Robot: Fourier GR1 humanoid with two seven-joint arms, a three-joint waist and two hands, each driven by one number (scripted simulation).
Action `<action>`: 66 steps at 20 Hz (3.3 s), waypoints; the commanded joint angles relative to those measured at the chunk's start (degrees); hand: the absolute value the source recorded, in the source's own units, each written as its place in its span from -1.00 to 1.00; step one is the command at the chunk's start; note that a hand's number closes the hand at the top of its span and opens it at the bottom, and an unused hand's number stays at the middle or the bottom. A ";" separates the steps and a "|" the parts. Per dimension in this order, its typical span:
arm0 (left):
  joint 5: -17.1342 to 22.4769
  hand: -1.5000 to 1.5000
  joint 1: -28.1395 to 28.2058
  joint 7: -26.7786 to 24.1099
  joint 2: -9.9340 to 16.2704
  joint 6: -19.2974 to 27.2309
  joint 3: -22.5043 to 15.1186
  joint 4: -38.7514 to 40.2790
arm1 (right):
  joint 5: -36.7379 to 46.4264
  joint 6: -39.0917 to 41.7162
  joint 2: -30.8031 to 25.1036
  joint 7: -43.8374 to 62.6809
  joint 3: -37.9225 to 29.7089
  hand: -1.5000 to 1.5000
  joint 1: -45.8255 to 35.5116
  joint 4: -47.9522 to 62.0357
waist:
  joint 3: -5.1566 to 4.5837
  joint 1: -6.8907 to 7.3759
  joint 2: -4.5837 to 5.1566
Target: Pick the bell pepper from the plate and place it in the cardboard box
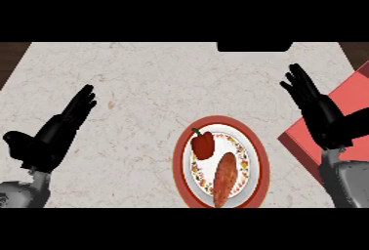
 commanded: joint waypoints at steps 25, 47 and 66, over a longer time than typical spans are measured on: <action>-7.38 0.00 -2.56 -1.70 -5.37 0.60 -6.25 1.81 | 94.24 -23.15 15.68 26.55 33.59 -1.00 24.73 -11.76 | -0.96 -2.75 -1.59; -13.02 0.00 -5.34 -4.47 -13.04 -0.95 -6.99 8.13 | 82.94 -5.65 18.48 65.29 48.91 -1.00 2.60 -7.68 | -0.46 0.25 -0.58; -14.69 0.00 -6.82 0.20 -14.29 -6.49 0.11 4.99 | 78.82 -8.93 18.54 63.96 46.64 -1.00 -2.79 0.74 | -0.45 0.00 -0.70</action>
